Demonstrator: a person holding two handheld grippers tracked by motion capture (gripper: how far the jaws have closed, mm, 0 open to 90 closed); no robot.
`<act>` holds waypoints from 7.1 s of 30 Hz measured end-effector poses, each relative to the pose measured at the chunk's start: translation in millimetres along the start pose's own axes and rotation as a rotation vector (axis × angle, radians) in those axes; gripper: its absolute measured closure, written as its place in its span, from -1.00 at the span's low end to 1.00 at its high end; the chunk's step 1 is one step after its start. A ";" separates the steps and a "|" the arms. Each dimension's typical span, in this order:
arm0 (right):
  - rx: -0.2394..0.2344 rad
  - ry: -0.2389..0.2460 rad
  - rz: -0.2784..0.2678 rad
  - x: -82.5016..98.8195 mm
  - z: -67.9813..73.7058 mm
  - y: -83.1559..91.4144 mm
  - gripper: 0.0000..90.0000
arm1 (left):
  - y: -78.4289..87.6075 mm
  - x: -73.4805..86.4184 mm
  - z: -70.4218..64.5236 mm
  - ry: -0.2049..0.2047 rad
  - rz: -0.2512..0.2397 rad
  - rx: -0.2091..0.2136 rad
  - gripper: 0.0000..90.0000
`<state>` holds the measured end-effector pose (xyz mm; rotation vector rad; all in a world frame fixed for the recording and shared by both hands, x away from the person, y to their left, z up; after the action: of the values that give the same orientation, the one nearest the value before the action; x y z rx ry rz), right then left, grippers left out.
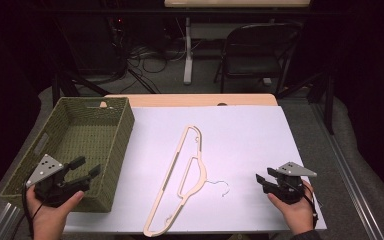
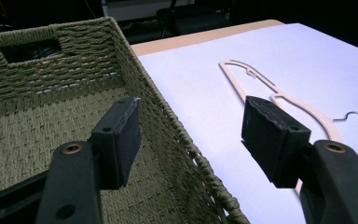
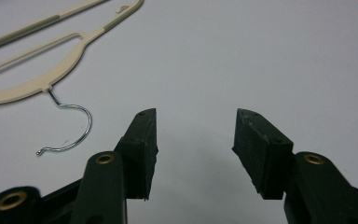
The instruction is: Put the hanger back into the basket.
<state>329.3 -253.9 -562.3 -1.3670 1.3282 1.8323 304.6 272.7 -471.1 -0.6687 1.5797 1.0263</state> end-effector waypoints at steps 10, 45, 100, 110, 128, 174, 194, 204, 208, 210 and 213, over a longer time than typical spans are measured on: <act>-0.007 -0.007 0.021 3.9 -0.2 -4.0 0.09 | -1.1 -1.8 -6.3 -0.019 0.002 0.018 -0.15; -0.148 0.032 0.052 -50.1 56.8 -28.8 0.22 | -37.7 15.6 -83.1 -0.084 0.099 0.221 0.09; -0.222 0.146 0.416 -43.7 124.4 -159.7 0.24 | -42.7 24.6 -75.6 -0.058 0.119 0.205 0.03; -0.214 0.169 0.520 -37.2 125.1 -161.2 0.30 | -42.6 24.6 -74.1 -0.054 0.119 0.202 0.03; -0.199 0.183 0.520 -38.7 133.4 -166.8 0.32 | -41.7 23.9 -73.6 -0.056 0.117 0.199 0.03; -0.202 0.201 0.609 -46.6 106.6 -156.5 0.53 | -47.6 27.4 -84.6 -0.067 0.131 0.224 0.03; -0.198 0.172 0.711 -32.9 131.7 -161.2 0.46 | -46.7 27.4 -82.6 -0.067 0.132 0.221 0.03; -0.157 0.093 0.784 -34.5 131.2 -161.5 0.61 | -47.6 27.7 -82.3 -0.067 0.131 0.220 0.03; -0.166 0.085 0.808 -34.3 129.5 -160.9 0.85 | -47.0 27.2 -81.5 -0.069 0.130 0.217 0.03; -0.188 0.104 0.811 -33.7 128.9 -160.0 0.89 | -46.5 26.7 -81.2 -0.067 0.128 0.216 0.03; -0.202 0.162 0.789 -32.6 130.2 -159.3 0.90 | -45.9 26.3 -80.5 -0.067 0.128 0.215 0.03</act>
<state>415.6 -67.1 -594.4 -1.1883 2.0134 2.4425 298.1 182.9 -505.4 -0.3877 1.6621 0.9445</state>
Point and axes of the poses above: each handheld gripper's, and its own axes: y roughly backward along the jaws, x roughly out of its underside, z roughly to its left, the point moved 7 cm from there along -y, roughly forward along the jaws, and after that the axes turned 10 degrees about -z, right-handed, at the moved point
